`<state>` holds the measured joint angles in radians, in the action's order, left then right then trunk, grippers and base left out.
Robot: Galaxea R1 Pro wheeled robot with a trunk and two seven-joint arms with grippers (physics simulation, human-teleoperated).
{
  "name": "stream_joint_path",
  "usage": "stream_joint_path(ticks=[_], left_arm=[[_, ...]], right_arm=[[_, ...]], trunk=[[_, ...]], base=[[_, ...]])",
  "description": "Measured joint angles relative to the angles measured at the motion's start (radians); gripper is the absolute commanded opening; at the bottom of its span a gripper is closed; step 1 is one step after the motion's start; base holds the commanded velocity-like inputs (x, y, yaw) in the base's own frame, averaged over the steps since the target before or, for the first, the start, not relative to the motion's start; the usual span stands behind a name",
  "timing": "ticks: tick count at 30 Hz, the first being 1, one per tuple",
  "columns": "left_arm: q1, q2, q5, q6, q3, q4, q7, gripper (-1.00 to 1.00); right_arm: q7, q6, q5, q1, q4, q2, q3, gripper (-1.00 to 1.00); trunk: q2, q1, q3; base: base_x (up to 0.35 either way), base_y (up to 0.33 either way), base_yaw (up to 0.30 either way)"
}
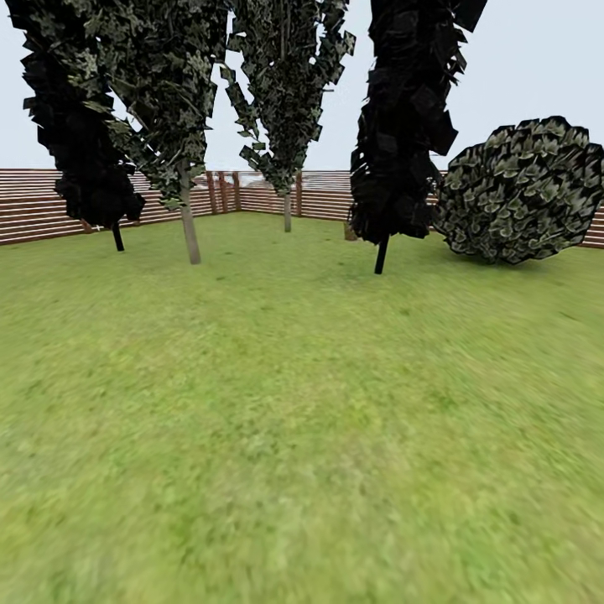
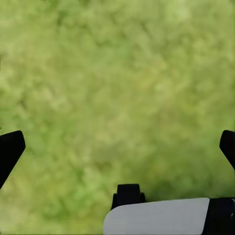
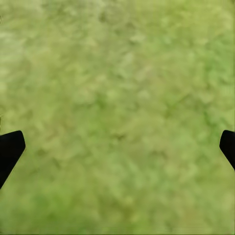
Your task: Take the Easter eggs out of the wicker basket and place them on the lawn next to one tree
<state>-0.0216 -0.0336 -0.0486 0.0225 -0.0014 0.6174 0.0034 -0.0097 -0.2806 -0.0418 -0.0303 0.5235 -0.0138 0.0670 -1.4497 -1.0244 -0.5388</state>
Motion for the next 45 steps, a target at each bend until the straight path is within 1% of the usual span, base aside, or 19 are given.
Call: stream_joint_path(ticks=[10, 24, 25, 29, 31, 45], left_arm=[[0.000, 0.000, 0.000, 0.000, 0.000, 0.000, 0.000, 1.00], [0.000, 0.001, 0.000, 0.001, 0.000, -0.003, 0.000, 1.00], [0.000, 0.001, 0.000, 0.004, 0.000, -0.003, 0.000, 1.00], [0.000, 0.001, 0.000, 0.053, 0.000, -0.006, 0.000, 1.00], [0.000, 0.000, 0.000, 0.061, 0.000, -0.006, 0.000, 1.00], [0.000, 0.000, 0.000, 0.065, 0.000, -0.006, 0.001, 1.00]], right_arm=[[0.000, 0.000, -0.001, 0.000, 0.000, 0.000, 0.001, 1.00], [0.000, 0.000, 0.000, 0.000, 0.000, 0.000, 0.001, 1.00], [0.000, 0.000, 0.000, 0.000, 0.000, 0.000, 0.001, 1.00], [0.000, 0.000, 0.000, 0.000, 0.000, 0.000, 0.000, 1.00], [0.000, 0.000, 0.000, 0.000, 0.000, 0.000, 0.001, 1.00], [0.004, 0.000, 0.000, 0.000, 0.002, -0.002, 0.002, 1.00]], trunk=[[0.000, 0.000, 0.000], [0.000, 0.000, 0.000], [0.000, 0.000, 0.000], [0.000, 0.000, 0.000], [0.000, 0.000, 0.000], [0.000, 0.000, 0.000]], base=[[0.316, 0.087, 0.000], [0.319, 0.007, 0.000], [0.321, 0.000, 0.000], [0.321, 0.000, 0.000], [0.321, 0.000, 0.000], [0.321, 0.048, 0.000]])
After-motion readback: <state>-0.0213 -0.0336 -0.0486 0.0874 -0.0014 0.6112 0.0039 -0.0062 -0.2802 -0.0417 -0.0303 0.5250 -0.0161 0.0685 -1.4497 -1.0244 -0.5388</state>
